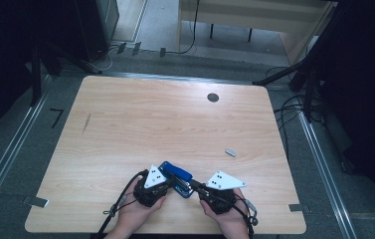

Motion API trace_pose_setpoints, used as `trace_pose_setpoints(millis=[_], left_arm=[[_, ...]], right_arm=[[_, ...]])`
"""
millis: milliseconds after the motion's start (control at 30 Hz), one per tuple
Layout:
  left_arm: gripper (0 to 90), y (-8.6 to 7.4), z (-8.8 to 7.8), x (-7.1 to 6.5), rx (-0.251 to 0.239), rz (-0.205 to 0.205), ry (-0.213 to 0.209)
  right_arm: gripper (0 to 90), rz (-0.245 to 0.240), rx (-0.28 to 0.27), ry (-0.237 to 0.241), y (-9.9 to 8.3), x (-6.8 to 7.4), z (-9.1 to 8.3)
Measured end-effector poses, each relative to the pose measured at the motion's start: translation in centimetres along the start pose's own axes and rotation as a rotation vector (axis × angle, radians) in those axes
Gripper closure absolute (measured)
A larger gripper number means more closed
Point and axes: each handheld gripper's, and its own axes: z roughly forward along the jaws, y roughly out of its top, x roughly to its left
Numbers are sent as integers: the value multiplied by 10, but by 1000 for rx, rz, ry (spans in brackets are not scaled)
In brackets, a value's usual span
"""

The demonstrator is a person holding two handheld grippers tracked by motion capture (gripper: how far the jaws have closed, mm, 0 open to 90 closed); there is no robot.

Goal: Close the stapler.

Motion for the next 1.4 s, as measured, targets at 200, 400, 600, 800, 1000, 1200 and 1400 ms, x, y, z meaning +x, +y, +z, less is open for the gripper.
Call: trace_pose_setpoints(millis=[200, 400, 600, 800, 1000, 1200, 1400], left_arm=[[900, 0, 0, 0, 0, -1, -5], [900, 0, 0, 0, 1, 1, -5], [900, 0, 0, 0, -2, 1, 0], [900, 0, 0, -1, 0, 12, 5], [900, 0, 0, -1, 1, 17, 5], [900, 0, 0, -1, 1, 17, 5], [900, 0, 0, -1, 2, 20, 7]], right_arm=[[900, -8, -27, 2, 9, 1, 0], [900, -18, -46, -12, 16, 4, 1], [900, -16, -69, -11, 23, 6, 4], [900, -19, -78, -10, 29, 7, 7], [900, -16, -88, -4, 33, 7, 9], [900, -28, -87, -9, 40, 9, 12], [900, -27, -87, -8, 45, 9, 15]])
